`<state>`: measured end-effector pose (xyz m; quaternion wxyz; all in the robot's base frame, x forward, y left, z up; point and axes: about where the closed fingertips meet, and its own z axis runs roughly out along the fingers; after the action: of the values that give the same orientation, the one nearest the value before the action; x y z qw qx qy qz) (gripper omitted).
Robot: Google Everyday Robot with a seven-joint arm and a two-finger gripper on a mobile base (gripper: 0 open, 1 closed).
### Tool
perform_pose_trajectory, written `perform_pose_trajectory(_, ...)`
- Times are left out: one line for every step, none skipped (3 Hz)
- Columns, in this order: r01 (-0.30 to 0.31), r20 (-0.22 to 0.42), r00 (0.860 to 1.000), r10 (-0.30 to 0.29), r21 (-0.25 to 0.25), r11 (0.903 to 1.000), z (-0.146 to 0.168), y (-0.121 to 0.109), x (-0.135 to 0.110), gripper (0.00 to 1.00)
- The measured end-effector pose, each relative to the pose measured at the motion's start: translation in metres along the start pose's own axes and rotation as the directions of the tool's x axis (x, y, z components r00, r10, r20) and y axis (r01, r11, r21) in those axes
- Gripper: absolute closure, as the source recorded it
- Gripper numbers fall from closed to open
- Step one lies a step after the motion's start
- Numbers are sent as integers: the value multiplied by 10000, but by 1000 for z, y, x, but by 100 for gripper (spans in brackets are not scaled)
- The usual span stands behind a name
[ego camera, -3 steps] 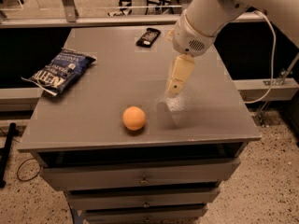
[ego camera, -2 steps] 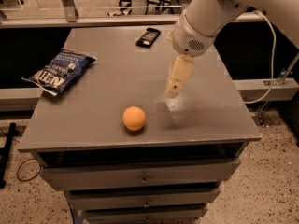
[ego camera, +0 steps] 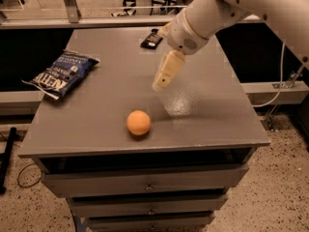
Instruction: Pick blue chip bag
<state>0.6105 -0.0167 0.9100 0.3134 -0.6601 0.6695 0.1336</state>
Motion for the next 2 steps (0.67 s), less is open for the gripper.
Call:
perform_pose_trajectory(-174, 1617, 9867, 155, 100, 9998, 31, -44, -31, 0)
perform_pose_trajectory(-430, 2809, 9589, 404, 32, 9991, 62, -77, -69, 0)
